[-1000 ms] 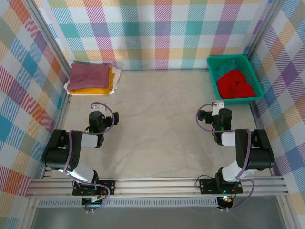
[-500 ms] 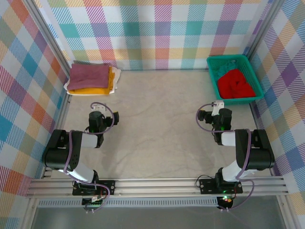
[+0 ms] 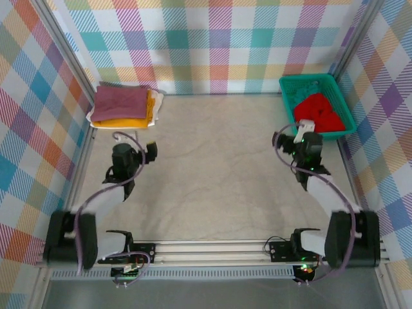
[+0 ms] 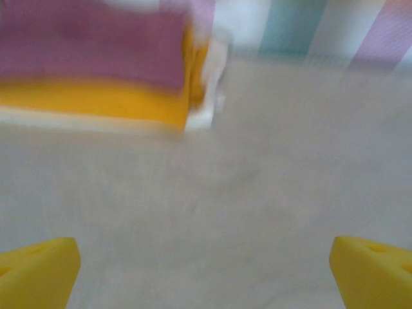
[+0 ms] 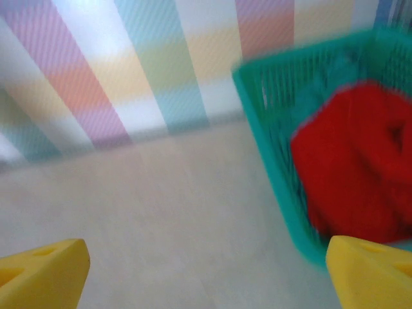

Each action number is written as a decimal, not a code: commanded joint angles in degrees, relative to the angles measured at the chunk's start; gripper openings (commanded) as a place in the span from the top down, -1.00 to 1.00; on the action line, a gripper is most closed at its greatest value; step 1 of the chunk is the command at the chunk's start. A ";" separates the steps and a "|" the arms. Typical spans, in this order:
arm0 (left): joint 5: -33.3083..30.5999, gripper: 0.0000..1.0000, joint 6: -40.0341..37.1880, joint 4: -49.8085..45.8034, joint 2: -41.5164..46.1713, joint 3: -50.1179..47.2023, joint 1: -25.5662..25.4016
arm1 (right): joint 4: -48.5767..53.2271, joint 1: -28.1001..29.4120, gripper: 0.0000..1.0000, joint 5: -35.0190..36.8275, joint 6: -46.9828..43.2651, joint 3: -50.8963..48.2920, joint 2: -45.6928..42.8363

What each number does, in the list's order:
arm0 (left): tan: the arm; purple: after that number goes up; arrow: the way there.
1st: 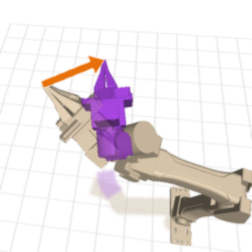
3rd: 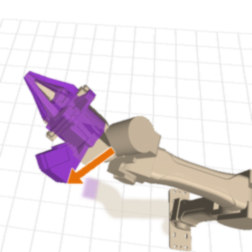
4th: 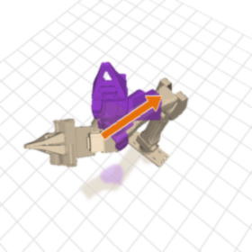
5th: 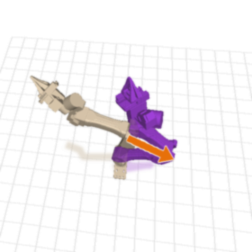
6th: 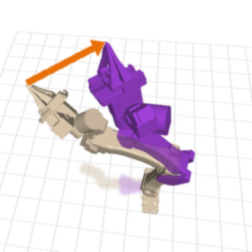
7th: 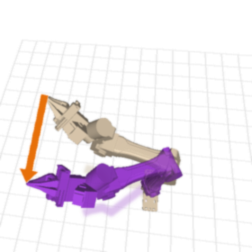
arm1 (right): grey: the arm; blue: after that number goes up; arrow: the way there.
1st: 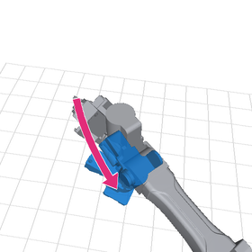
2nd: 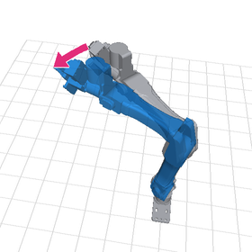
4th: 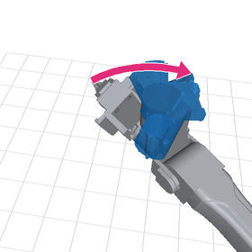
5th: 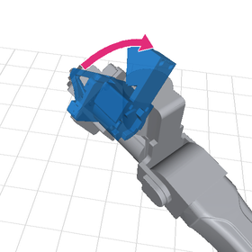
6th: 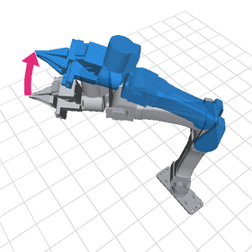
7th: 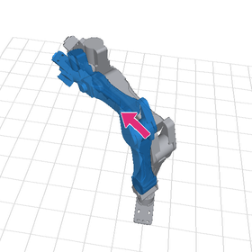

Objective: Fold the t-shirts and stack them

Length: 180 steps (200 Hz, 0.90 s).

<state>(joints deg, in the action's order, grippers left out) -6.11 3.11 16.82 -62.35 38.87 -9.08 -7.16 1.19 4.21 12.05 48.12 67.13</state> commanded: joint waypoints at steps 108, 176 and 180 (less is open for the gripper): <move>9.95 -0.95 -0.17 -23.25 -36.53 44.18 -28.18 | 63.06 -16.41 -0.70 -5.44 8.07 88.47 68.50; 7.10 -0.96 2.86 -18.99 -28.38 29.94 -28.44 | 65.20 -14.10 -0.37 -9.33 9.50 98.95 79.51; 6.62 -0.96 2.79 -19.06 -28.01 29.51 -28.45 | 65.02 -14.13 -0.29 -9.82 9.67 98.84 79.62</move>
<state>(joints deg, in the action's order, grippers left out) 2.31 4.73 -5.39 -94.06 71.48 -37.10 56.53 -14.02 -2.28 21.21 146.26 146.80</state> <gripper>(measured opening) 0.978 0.738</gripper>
